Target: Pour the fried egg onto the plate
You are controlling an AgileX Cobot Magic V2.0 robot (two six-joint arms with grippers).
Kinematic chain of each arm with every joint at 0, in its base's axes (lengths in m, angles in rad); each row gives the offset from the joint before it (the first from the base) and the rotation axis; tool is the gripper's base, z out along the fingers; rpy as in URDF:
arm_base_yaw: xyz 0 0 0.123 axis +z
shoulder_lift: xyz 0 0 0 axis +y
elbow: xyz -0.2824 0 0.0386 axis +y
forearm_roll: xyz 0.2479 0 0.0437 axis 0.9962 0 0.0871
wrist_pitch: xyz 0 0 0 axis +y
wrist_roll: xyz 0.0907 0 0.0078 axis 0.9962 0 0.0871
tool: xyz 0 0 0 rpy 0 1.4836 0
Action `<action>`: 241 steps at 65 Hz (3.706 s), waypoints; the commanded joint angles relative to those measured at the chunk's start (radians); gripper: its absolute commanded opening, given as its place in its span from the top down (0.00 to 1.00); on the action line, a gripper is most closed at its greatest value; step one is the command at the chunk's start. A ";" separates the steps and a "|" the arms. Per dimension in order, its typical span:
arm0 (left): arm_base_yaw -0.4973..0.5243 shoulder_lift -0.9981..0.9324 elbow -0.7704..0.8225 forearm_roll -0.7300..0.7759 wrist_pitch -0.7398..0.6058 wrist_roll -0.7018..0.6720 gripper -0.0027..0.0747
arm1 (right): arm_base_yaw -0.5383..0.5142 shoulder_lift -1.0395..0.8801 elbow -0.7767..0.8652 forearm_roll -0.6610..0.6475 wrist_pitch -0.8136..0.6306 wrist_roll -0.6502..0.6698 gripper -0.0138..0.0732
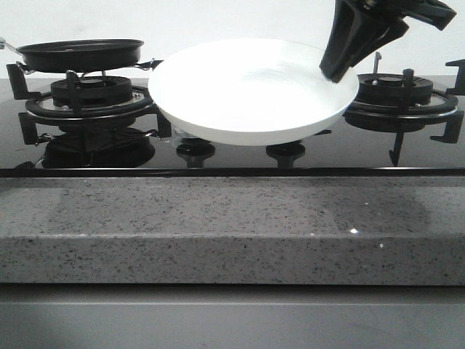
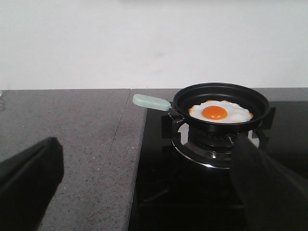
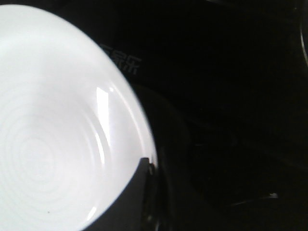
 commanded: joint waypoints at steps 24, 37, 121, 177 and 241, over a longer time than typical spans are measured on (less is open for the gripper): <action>-0.001 0.016 -0.044 -0.170 -0.062 -0.009 0.07 | 0.002 -0.051 -0.025 0.035 -0.026 -0.011 0.89; -0.001 0.174 -0.123 -0.430 0.180 -0.014 0.07 | 0.002 -0.051 -0.025 0.035 -0.025 -0.011 0.89; 0.403 1.226 -0.830 -1.518 0.761 0.572 0.07 | 0.002 -0.051 -0.025 0.035 -0.025 -0.011 0.89; 0.348 1.337 -0.934 -1.524 0.742 0.565 0.76 | 0.002 -0.051 -0.025 0.035 -0.025 -0.011 0.89; 0.338 1.303 -0.934 -1.809 1.031 0.581 0.99 | 0.002 -0.051 -0.025 0.035 -0.025 -0.011 0.89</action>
